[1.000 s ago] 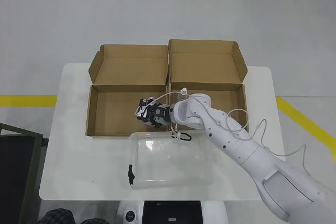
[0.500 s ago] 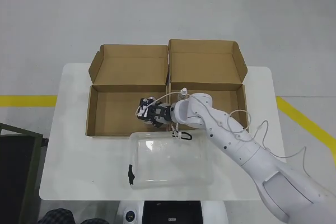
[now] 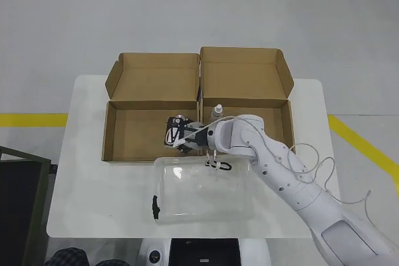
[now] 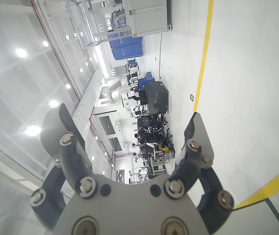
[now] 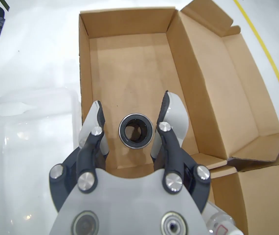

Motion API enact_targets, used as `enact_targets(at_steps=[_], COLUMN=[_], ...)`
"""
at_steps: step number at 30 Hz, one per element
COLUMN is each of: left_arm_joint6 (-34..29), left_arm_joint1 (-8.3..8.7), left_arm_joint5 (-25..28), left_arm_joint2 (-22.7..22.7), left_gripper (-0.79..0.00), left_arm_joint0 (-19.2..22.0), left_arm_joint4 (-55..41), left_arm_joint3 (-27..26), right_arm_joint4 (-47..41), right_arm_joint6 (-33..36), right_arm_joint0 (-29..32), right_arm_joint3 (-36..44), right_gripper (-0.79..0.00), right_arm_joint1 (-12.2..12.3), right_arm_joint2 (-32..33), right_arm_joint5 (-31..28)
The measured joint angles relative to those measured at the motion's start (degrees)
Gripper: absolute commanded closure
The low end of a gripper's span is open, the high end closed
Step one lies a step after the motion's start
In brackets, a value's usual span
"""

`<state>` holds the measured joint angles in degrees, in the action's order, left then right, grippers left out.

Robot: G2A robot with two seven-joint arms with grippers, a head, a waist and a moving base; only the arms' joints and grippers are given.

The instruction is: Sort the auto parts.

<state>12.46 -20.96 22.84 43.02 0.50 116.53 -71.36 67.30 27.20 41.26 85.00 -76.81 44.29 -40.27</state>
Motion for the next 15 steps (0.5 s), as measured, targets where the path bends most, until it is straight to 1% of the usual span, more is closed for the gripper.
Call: enact_targets(at_steps=[5,9,14,15], left_arm_joint6=[0.0,0.0,0.0,0.0], left_arm_joint1=[0.0,0.0,0.0,0.0], left_arm_joint5=[0.0,0.0,0.0,0.0], left_arm_joint2=[0.0,0.0,0.0,0.0], left_gripper=[-0.785,-0.785,-0.785,-0.785], left_arm_joint0=[0.0,0.0,0.0,0.0], left_arm_joint4=[0.0,0.0,0.0,0.0], left_arm_joint3=[0.0,0.0,0.0,0.0], right_arm_joint4=[0.45,0.07,0.52,0.81], right_arm_joint6=[-1.24,-3.1,-5.9,-6.94], right_arm_joint0=[5.31,10.68,16.61,18.05], right_arm_joint3=[7.49,12.8,16.74,17.56], right_gripper=[-0.449,-0.459,-0.483,-0.502], right_arm_joint1=[1.89,3.56,5.28,5.66], right_arm_joint2=[5.26,10.83,17.71,19.42], right_arm_joint5=[-1.37,-2.75,-3.86,-3.99])
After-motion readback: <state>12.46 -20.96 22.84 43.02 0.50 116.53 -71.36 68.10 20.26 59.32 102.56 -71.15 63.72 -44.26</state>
